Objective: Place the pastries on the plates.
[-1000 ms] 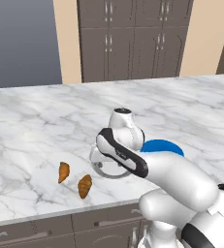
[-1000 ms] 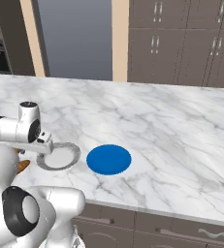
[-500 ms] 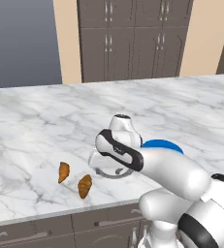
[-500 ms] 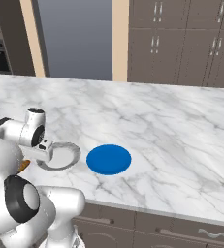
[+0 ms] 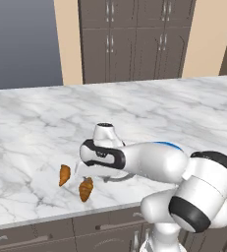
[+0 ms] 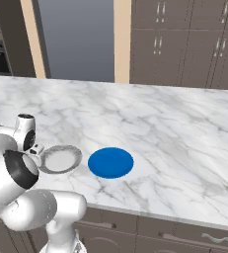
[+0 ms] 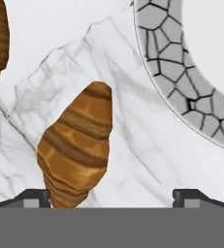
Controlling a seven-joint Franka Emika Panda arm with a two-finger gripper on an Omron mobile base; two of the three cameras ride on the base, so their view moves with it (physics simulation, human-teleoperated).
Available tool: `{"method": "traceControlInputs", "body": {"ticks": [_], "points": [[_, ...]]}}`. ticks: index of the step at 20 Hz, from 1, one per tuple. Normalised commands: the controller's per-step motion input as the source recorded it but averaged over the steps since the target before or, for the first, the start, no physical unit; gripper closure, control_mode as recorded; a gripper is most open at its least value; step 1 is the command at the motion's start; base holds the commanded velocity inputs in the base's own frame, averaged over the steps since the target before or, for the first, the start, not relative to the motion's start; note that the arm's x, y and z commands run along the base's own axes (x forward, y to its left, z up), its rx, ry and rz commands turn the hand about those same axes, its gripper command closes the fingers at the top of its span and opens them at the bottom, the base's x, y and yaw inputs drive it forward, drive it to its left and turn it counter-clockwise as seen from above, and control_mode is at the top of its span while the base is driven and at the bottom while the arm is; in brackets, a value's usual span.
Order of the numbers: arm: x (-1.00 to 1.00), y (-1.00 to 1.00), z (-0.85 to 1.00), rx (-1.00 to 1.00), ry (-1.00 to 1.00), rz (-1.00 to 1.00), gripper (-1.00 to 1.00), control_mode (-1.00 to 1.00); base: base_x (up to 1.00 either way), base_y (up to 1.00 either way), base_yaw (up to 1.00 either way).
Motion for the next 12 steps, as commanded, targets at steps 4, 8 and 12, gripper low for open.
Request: {"method": "traceControlInputs", "body": {"ticks": [4, 8, 12], "points": [[0.11, 0.32, -0.25, -0.13, -0.05, 0.00, -1.00, -1.00, 0.00, 0.00, 0.00], [0.00, 0.27, -0.03, -0.06, -0.06, 0.00, -1.00, -1.00, 0.00, 0.00, 0.00], [0.01, 0.11, -0.01, 0.00, 0.00, 0.00, -1.00, -1.00, 0.00, 0.00, 0.00]]}}
